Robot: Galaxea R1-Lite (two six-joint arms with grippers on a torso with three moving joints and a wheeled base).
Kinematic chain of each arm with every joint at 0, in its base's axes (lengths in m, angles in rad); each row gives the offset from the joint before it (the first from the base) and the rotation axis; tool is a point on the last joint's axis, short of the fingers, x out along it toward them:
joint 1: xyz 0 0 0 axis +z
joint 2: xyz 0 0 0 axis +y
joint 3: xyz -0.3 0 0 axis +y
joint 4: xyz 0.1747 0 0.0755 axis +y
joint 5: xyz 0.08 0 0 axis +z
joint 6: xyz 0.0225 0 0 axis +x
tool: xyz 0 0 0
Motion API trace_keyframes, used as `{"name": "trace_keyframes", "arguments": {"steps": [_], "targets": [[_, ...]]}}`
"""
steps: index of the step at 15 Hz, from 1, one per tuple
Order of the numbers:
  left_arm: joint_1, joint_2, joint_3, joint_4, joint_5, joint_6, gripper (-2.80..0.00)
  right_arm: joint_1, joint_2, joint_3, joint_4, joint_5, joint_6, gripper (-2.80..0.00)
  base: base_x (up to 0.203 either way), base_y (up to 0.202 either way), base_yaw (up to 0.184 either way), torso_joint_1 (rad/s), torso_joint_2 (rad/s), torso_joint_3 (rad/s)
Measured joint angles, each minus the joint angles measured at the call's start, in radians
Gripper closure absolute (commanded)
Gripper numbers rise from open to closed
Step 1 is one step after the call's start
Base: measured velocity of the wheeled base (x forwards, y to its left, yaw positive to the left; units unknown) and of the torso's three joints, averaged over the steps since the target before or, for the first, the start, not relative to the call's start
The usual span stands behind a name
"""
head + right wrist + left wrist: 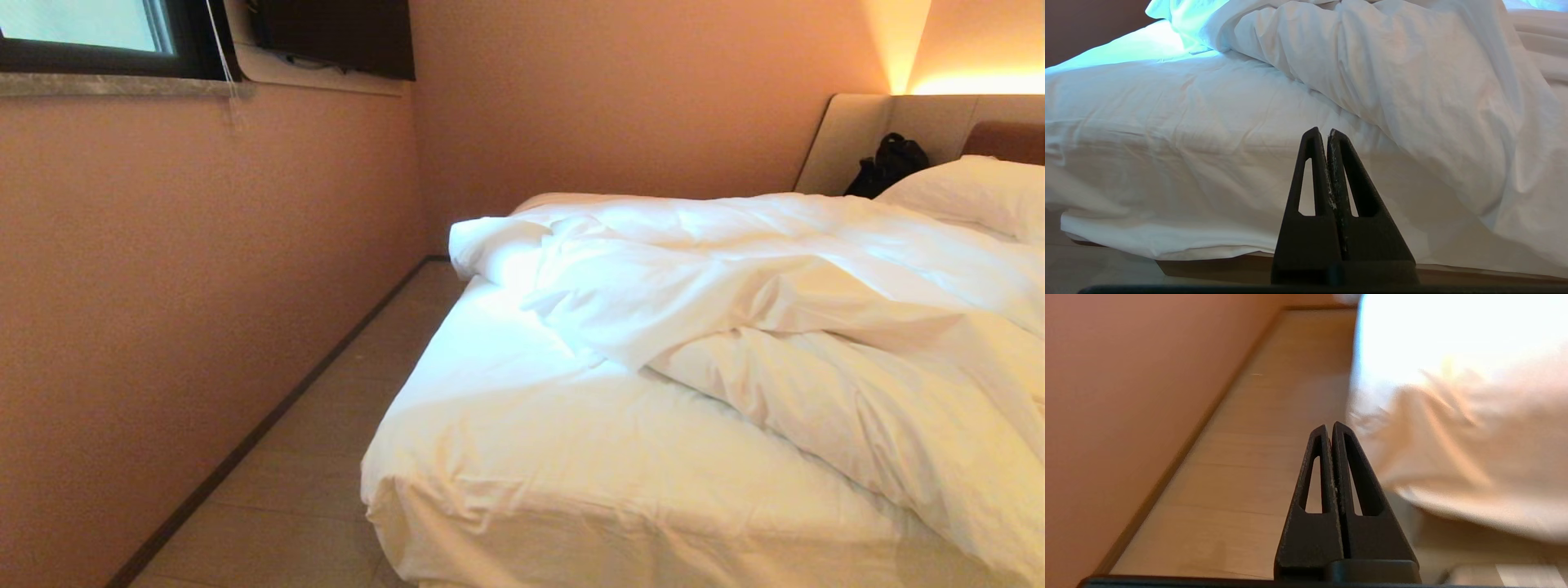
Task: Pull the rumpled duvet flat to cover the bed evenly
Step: Hold the folded corner of the quilt
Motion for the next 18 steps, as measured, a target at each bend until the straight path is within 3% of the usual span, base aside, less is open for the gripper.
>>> {"name": "trace_keyframes", "arguments": {"steps": [2, 10, 18], "targets": [[-0.001, -0.035, 0.0, 0.041, -0.047, 0.03, 0.0, 0.0, 0.0, 0.0, 0.0, 0.0, 0.0, 0.0, 0.0, 0.0, 0.0, 0.0, 0.0, 0.0], [-0.003, -0.06, 0.001, 0.036, -0.045, -0.019, 0.0, 0.0, 0.0, 0.0, 0.0, 0.0, 0.0, 0.0, 0.0, 0.0, 0.0, 0.0, 0.0, 0.0], [-0.003, -0.06, 0.001, 0.035, -0.04, -0.022, 0.0, 0.0, 0.0, 0.0, -0.001, 0.0, 0.0, 0.0, 0.0, 0.0, 0.0, 0.0, 0.0, 0.0]]}}
